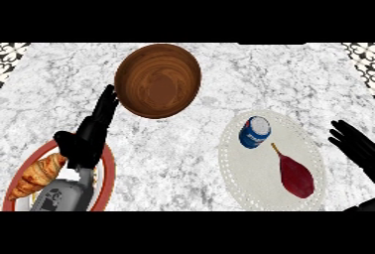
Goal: Pick the pear from the placemat and place it in the bowl
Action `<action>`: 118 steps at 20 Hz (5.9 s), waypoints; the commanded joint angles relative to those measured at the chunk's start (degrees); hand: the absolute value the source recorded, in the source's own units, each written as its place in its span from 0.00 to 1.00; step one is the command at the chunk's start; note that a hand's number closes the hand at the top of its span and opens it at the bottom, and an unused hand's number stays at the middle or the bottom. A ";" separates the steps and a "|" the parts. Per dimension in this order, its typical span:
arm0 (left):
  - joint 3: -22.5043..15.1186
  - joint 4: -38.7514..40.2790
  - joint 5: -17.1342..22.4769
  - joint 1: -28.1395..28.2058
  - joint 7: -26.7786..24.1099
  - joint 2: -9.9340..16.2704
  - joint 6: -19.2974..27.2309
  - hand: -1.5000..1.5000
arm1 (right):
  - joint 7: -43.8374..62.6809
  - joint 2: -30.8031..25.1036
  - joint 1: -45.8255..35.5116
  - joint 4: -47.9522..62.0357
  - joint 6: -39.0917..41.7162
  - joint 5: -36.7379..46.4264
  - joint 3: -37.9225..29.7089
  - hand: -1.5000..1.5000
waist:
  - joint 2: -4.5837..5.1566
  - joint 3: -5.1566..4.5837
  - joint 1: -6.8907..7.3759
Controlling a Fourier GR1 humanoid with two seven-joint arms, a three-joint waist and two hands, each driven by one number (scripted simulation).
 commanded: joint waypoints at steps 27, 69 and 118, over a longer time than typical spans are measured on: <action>6.75 -2.04 -5.22 0.91 2.25 -3.77 -7.25 0.50 | -4.07 14.82 -0.66 7.05 -2.12 21.43 2.99 0.00 | 0.01 -0.02 0.07; 6.23 1.33 -7.90 -1.41 2.06 -7.72 -7.50 0.50 | 18.15 30.00 -48.15 -3.88 -60.94 48.44 67.05 1.00 | -0.27 -0.12 1.63; 6.53 -1.99 -7.82 -0.50 1.52 -7.08 -10.69 0.50 | 6.86 30.00 -81.96 67.56 -52.46 33.83 42.75 1.00 | 1.19 -0.06 4.06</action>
